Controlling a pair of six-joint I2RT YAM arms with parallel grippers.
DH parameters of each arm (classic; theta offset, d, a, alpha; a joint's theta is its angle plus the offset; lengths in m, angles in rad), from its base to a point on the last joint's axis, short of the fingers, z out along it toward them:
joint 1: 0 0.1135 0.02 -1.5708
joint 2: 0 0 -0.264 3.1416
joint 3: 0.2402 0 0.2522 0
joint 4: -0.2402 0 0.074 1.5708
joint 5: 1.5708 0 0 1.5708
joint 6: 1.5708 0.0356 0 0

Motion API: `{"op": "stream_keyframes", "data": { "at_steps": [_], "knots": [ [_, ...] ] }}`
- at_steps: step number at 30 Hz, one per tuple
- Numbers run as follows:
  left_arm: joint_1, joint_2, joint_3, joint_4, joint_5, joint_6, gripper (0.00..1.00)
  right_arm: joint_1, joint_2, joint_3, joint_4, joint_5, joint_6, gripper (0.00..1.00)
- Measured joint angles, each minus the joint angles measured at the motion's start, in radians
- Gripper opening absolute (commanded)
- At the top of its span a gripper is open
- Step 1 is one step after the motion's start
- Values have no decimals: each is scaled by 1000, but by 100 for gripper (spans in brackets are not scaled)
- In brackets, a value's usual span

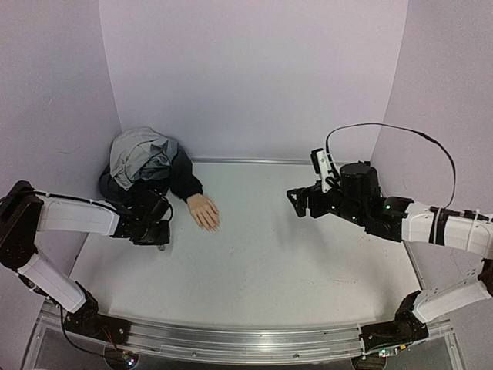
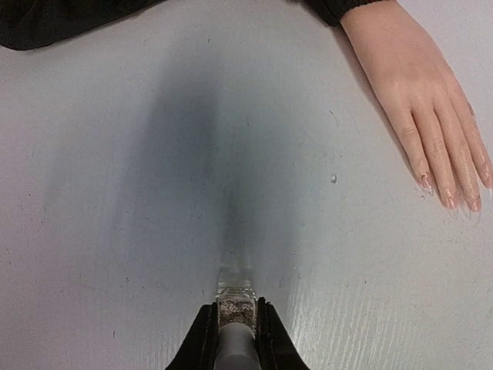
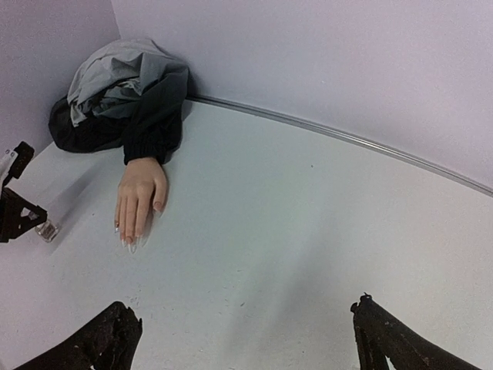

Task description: Paint the nails

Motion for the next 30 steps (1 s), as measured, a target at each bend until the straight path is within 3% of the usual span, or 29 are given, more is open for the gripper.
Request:
{"op": "stream_keyframes", "data": {
  "at_steps": [2,9,12,17,21,25,30],
  "knots": [
    [0,0,-5,6,-9,-11,18,-38,-33,-21,3,1,20,98],
    [0,-5,-13,-2,-23,-31,65,-233,-126,-95,6,-13,119,98],
    [0,-29,-13,-8,-19,-29,74,-299,-155,-116,-10,-16,140,98],
    [10,-133,-6,-32,-10,21,83,-348,-203,-117,-68,-10,145,98],
    [81,-274,12,-29,7,108,85,-396,-276,-117,-130,-5,124,98],
    [214,-418,24,34,32,219,86,-520,-332,-117,-166,-36,92,98],
    [479,-422,41,112,131,251,90,-674,-340,-128,-180,-103,76,98]
  ]
}}
